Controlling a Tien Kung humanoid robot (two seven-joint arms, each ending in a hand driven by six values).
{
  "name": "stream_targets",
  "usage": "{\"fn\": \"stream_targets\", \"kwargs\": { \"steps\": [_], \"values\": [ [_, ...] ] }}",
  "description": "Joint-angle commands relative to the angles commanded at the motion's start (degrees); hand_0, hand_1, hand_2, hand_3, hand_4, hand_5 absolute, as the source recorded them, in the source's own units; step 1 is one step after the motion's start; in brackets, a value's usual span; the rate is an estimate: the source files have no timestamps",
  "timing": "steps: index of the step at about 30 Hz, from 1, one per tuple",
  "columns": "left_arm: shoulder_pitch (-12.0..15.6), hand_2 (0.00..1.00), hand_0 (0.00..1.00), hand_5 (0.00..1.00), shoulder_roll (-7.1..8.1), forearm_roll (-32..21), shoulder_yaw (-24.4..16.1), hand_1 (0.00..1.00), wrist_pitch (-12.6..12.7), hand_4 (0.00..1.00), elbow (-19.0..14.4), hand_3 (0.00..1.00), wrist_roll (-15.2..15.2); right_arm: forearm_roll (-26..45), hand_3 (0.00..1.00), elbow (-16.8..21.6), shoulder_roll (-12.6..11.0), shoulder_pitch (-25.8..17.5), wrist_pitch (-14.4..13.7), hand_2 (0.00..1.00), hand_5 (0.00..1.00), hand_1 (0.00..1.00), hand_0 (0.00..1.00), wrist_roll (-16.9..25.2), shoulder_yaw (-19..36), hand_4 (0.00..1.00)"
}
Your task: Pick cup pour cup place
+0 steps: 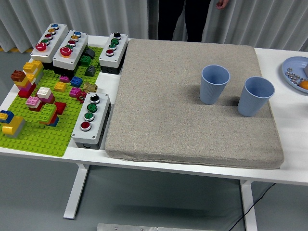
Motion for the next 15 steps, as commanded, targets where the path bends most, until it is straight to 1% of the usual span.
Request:
{"fn": "stream_targets", "kwargs": {
  "steps": [7, 15],
  "values": [
    [0.03, 0.845, 0.759, 0.954, -0.02, -0.02, -0.18, 0.804, 0.02, 0.508, 0.0, 0.758, 0.04, 0.05, 0.78, 0.19, -0.13, 0.1, -0.02, 0.79, 0.951, 0.782, 0.898, -0.02, 0.05, 0.774],
    [0.09, 0.845, 0.76, 0.954, 0.05, 0.18, -0.4, 0.804, 0.03, 0.509, 0.0, 0.758, -0.01, 0.03, 0.78, 1.53, -0.57, -0.73, -0.16, 0.79, 0.951, 0.782, 0.898, -0.06, 0.04, 0.776]
  ]
}}
